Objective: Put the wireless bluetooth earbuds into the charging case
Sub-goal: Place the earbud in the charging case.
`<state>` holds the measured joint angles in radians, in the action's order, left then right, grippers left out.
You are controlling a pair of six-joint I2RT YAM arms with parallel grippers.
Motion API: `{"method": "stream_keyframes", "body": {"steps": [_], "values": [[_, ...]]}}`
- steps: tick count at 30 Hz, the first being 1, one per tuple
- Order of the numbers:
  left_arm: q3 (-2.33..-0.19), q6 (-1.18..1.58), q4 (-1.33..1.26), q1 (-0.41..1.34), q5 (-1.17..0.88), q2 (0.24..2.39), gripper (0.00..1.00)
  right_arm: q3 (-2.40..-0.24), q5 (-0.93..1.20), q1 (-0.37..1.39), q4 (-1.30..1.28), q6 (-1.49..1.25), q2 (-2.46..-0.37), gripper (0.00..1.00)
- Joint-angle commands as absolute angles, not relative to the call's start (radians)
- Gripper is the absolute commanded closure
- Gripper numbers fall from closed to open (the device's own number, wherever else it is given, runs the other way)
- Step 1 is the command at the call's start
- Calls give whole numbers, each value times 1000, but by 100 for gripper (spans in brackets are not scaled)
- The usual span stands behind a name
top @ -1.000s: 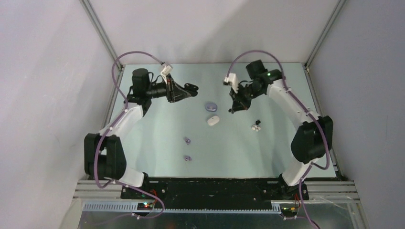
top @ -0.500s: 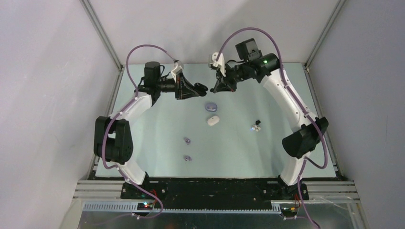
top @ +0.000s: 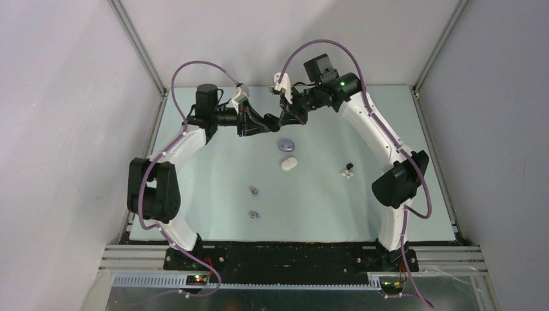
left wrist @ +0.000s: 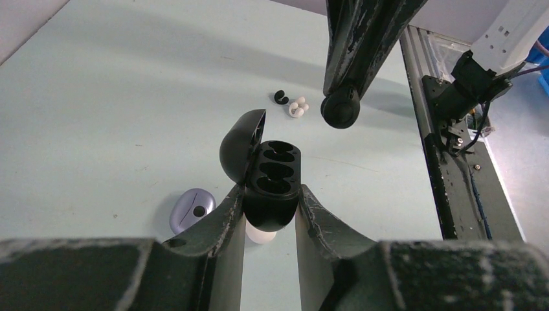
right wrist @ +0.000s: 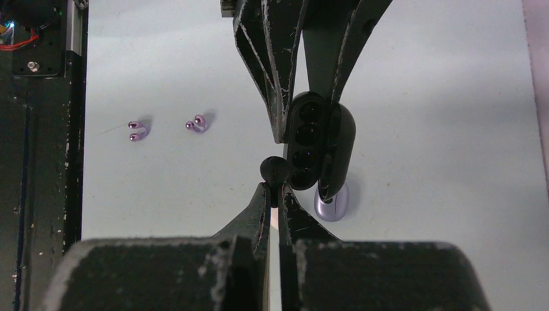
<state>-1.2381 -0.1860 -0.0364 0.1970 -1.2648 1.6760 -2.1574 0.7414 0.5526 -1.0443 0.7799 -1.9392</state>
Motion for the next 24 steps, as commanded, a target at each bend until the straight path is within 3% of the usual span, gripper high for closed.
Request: {"method": "stream_keyframes", "body": {"steps": [1,24], "values": [[-1271,-244,-17,199,-1295,1646,100,-2213,734,561,-996,762,-1948,100],[-1281,-277,51,191,-1306,1620,100,-2206,727,568,-1013,779,-1977,100]]}}
